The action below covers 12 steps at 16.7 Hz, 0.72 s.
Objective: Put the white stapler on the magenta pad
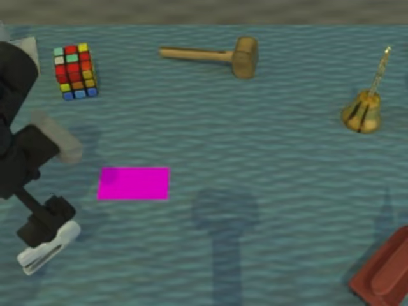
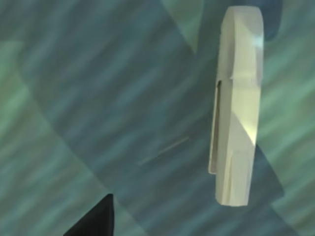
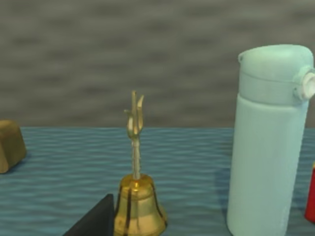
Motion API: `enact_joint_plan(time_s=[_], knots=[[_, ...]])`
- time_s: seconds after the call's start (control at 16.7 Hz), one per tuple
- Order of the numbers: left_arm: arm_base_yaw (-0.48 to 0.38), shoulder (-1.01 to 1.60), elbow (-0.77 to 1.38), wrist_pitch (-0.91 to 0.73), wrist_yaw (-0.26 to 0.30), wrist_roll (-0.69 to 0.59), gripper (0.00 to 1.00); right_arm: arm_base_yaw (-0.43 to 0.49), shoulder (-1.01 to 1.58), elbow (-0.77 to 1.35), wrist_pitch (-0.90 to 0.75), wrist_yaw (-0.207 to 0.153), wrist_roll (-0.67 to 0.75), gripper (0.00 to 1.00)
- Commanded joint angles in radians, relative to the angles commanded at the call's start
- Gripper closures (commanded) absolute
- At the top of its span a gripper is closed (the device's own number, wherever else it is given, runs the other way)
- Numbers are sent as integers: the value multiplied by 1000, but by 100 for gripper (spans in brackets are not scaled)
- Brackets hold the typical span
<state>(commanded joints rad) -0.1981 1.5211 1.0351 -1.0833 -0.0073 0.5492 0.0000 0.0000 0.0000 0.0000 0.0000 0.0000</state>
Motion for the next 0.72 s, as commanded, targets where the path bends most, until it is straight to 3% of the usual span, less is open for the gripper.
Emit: enact_joint_plan(time_s=[0.42,0.72], knots=[[2,130,-194,333,0,6,0,0,0,0,0,0,0,0],[3,156,-232,391,0,8,0,0,0,0,0,0,0,0]])
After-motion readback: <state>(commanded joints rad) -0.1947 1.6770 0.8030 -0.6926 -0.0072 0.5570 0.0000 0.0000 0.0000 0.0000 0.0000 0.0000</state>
